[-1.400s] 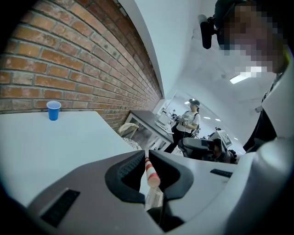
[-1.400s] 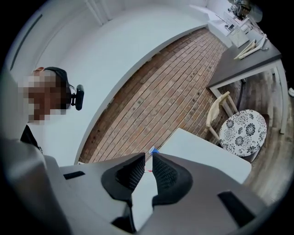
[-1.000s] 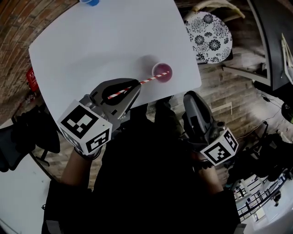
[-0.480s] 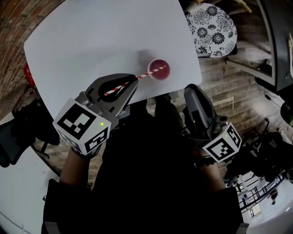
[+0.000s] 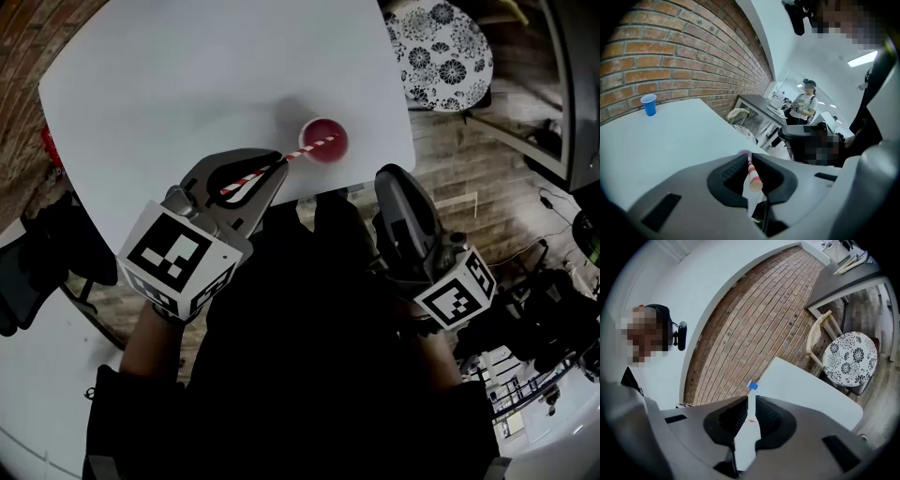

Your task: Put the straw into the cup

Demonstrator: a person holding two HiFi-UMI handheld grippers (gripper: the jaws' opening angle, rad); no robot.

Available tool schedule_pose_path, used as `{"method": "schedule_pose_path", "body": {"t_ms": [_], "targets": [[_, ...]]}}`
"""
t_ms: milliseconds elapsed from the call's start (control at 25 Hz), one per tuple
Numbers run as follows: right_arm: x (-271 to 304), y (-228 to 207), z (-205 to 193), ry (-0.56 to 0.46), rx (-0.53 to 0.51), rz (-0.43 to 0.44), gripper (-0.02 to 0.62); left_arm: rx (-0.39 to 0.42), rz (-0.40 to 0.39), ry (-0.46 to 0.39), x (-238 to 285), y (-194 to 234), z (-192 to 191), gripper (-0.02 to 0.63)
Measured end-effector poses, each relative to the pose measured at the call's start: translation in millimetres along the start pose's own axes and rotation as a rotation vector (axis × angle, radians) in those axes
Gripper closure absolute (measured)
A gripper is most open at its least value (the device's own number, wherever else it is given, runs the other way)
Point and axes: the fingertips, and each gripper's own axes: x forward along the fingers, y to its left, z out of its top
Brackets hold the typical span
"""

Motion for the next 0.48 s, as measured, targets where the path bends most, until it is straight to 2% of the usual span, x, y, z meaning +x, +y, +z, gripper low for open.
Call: {"method": "schedule_pose_path", "body": {"t_ms": [360, 480], "targets": [[7.1, -9.0, 1.9, 0.015, 0.017, -0.005, 0.531, -0.011, 0.009, 0.032, 11.3, 5.9, -2.6, 0.568], [9.0, -10.7, 2.0, 0.015, 0.024, -0.009, 0.531, 0.011, 0.025, 0.040, 14.8, 7.7, -2.1, 0.568]]}}
